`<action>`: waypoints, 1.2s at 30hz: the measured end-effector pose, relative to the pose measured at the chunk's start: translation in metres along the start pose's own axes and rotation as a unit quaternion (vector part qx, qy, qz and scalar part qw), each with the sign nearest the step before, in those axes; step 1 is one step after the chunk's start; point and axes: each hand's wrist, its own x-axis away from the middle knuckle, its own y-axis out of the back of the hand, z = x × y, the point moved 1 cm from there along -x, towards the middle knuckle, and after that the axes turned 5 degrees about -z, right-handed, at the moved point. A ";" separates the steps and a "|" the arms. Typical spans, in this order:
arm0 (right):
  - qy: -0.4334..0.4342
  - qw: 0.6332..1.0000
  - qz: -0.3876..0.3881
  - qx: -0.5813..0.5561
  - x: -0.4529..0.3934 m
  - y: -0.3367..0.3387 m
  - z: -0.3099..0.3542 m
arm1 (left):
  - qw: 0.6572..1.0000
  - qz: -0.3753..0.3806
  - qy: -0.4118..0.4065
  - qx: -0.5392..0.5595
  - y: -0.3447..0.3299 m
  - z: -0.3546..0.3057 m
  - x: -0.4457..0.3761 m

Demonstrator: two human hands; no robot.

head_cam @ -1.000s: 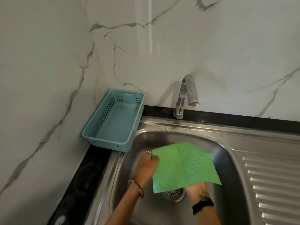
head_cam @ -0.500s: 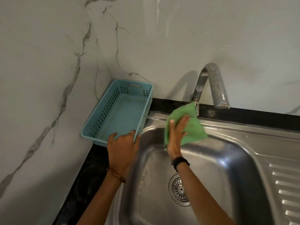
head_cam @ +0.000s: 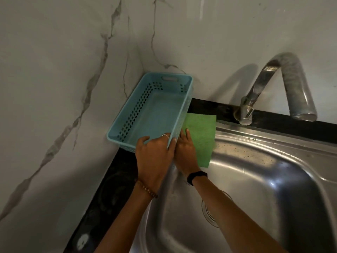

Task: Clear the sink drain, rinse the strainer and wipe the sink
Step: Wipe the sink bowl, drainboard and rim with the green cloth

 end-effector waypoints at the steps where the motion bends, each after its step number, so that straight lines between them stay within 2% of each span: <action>1: 0.028 0.999 0.017 0.024 0.001 0.001 -0.006 | 1.000 0.006 0.002 0.001 0.000 0.000 0.000; 4: 0.075 0.989 0.056 0.114 -0.004 0.005 -0.019 | 1.000 0.028 -0.003 0.001 -0.002 0.001 0.003; 9: -0.007 0.991 0.018 0.133 -0.004 0.018 -0.031 | 0.997 0.067 -0.001 -0.048 -0.006 0.004 0.006; 15: -0.055 0.982 0.024 0.181 0.039 0.053 -0.080 | 0.996 0.082 0.020 -0.038 -0.011 0.003 0.010; 17: -0.086 0.977 0.003 0.194 0.065 0.072 -0.104 | 0.998 0.050 -0.011 -0.045 -0.007 -0.002 0.012; 19: -0.119 0.971 0.001 0.209 0.089 0.090 -0.127 | 0.995 0.004 -0.082 -0.064 -0.005 -0.016 0.015; 21: -0.151 0.963 0.006 0.222 0.105 0.108 -0.143 | 0.986 -0.014 -0.163 -0.025 -0.010 -0.034 0.018; 23: -0.182 0.958 -0.016 0.223 0.116 0.121 -0.153 | 0.979 0.070 -0.184 0.052 -0.025 -0.050 0.020; 25: -0.232 0.950 -0.065 0.200 0.126 0.125 -0.157 | 0.966 0.172 -0.177 0.071 -0.049 -0.058 0.016; 26: -0.263 0.944 -0.089 0.178 0.129 0.124 -0.158 | 0.962 0.195 -0.180 0.067 -0.063 -0.059 0.013; 28: -0.320 0.930 -0.115 0.137 0.125 0.117 -0.153 | 0.959 0.222 -0.165 0.055 -0.086 -0.056 0.002; 30: -0.344 0.925 -0.106 0.119 0.110 0.105 -0.141 | 0.961 0.236 -0.135 0.043 -0.101 -0.049 -0.011; 33: -0.318 0.938 -0.080 0.112 0.089 0.082 -0.121 | 0.953 0.277 -0.120 0.012 -0.117 -0.035 -0.016; 36: -0.279 0.952 -0.074 0.098 0.073 0.061 -0.103 | 0.954 0.273 -0.121 0.002 -0.126 -0.029 -0.010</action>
